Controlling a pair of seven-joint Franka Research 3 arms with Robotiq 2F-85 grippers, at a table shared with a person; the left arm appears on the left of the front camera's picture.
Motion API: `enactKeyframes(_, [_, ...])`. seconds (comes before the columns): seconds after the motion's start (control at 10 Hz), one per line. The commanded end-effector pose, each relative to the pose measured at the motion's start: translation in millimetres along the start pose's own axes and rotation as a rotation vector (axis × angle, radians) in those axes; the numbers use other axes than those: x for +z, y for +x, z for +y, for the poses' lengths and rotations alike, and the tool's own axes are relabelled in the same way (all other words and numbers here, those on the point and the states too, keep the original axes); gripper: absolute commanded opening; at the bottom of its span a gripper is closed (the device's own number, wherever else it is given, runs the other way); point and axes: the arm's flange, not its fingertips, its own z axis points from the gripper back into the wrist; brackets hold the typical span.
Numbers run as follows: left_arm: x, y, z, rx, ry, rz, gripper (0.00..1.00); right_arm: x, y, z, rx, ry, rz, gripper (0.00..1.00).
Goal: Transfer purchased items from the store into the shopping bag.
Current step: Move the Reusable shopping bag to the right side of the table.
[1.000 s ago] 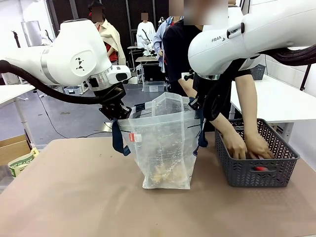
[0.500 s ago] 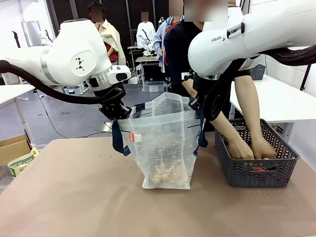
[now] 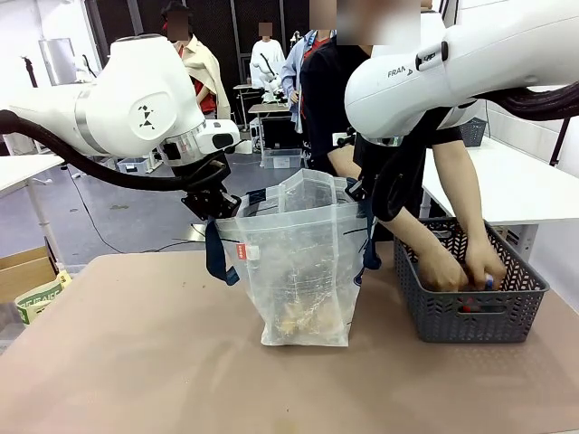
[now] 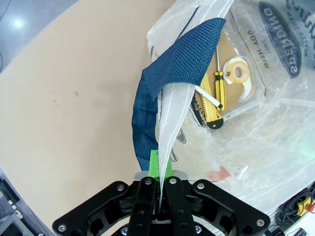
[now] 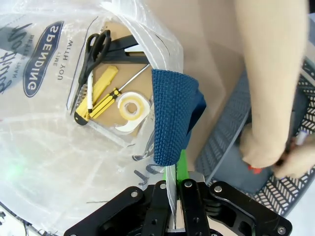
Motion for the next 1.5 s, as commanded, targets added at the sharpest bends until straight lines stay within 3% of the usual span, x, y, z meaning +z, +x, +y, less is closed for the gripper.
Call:
enactKeyframes(0.0, [-0.1,-0.2,0.7,0.014,0.005,-0.005,0.0,0.0,-0.2,-0.8,-0.002,0.0,0.0,0.0])
enactKeyframes(1.4, [-0.1,-0.2,0.7,0.014,0.005,-0.005,0.0,0.0,-0.2,-0.8,-0.002,0.0,0.0,0.0])
